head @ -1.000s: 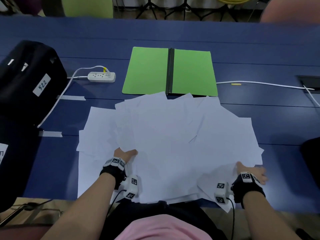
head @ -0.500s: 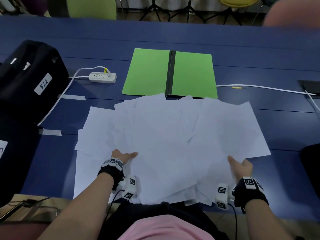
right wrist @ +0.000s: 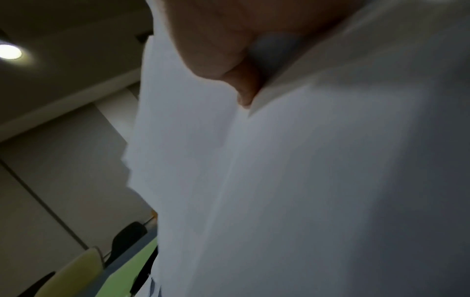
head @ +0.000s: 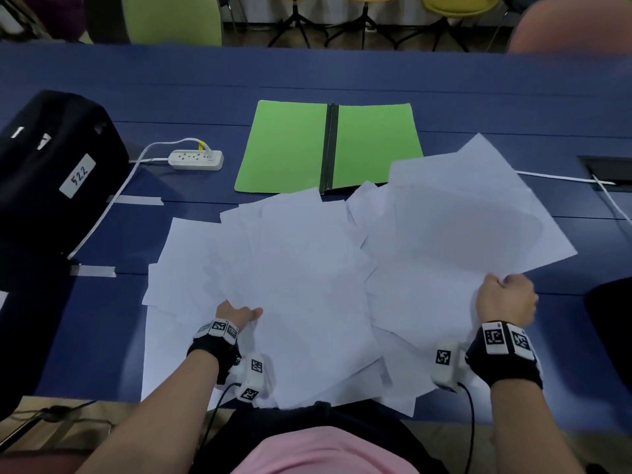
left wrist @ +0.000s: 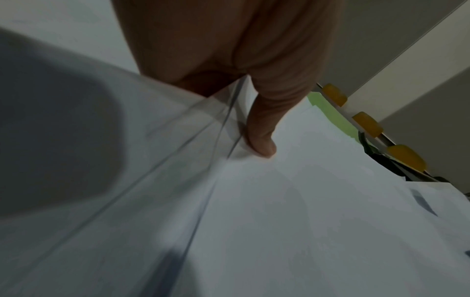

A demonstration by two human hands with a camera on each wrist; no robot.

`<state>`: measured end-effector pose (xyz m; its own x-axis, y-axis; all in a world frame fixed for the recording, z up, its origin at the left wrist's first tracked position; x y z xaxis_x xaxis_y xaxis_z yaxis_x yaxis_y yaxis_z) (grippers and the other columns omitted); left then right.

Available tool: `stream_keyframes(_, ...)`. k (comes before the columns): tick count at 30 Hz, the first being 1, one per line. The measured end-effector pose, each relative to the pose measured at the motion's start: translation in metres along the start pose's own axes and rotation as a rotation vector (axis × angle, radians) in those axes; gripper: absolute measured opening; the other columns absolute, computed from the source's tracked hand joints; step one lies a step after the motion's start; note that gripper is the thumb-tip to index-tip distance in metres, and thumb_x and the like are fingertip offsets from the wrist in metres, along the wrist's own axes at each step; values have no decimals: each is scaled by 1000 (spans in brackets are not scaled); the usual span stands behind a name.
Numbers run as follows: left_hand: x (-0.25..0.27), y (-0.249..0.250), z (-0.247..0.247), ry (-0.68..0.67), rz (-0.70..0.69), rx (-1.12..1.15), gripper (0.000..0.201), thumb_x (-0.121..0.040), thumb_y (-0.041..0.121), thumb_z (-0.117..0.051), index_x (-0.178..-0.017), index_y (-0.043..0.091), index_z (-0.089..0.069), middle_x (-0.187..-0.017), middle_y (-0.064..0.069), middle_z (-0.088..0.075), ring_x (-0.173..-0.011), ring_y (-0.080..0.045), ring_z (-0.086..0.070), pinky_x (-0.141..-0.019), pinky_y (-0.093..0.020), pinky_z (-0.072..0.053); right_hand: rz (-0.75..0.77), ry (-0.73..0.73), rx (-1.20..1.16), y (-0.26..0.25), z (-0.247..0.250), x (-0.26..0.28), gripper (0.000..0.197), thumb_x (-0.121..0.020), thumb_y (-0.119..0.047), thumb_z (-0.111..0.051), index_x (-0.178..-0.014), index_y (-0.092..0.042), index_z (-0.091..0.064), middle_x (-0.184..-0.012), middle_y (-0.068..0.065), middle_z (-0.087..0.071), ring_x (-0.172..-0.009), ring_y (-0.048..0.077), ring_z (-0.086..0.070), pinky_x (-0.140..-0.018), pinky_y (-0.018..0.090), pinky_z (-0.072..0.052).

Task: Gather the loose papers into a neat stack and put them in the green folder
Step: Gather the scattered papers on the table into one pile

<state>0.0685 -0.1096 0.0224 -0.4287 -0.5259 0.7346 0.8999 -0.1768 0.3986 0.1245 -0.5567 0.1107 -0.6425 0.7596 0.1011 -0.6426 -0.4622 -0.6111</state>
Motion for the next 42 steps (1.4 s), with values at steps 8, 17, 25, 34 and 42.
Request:
stream_keyframes(8,-6,-2,-3,-2,-32,-27,44,-83,13,-70,-115,4,-41,-91,-8,-46,-97,-25,-47,-80,-29,-34,-206,106,-432,36,5,-6,36,-73,-5,-52,-55,-11,-22,-60,8,-25,-70,23,-26,-58,36,-27)
stream_keyframes(17,-9,-3,-4,39,-11,-75,73,-82,20,-72,-134,-13,-33,-118,-19,-51,-123,-35,-49,-94,-36,-41,-174,40,-392,46,-6,-9,37,-87,-11,-56,-59,-10,-31,-69,9,-43,-73,20,-43,-70,30,-39)
stream_keyframes(25,-5,-1,-5,26,-11,-66,82,-82,23,-71,-142,-8,-25,-145,-23,-38,-132,-36,-41,-106,-38,-36,-227,275,-834,26,9,-27,8,-88,-10,-54,-91,-13,-47,-94,-1,-49,-92,10,-48,-69,4,-41)
stream_keyframes(34,-8,-3,-10,40,-54,-42,67,-83,15,-70,-135,-10,-35,-139,-23,-46,-128,-36,-46,-104,-38,-38,-177,-88,-851,-18,-38,-5,13,-85,-21,-62,-87,-19,-49,-91,6,-57,-85,21,-54,-80,35,-48)
stream_keyframes(42,-5,-5,-9,51,-12,61,61,-88,25,-62,-134,-8,-39,-139,-22,-46,-128,-35,-46,-102,-33,-39,-128,-249,-835,-61,-46,1,33,-87,-24,-63,-101,-11,-36,-103,7,-48,-89,19,-51,-84,34,-48)
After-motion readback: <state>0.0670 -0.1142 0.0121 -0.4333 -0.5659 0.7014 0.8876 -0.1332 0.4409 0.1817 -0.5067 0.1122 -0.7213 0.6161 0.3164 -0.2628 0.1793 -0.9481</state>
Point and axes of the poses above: each hand's wrist, its own x-axis away from the middle knuckle, its own z-axis out of the back of the hand, y = z × x, the point moved 4 cm from there along -x, towards the middle knuckle
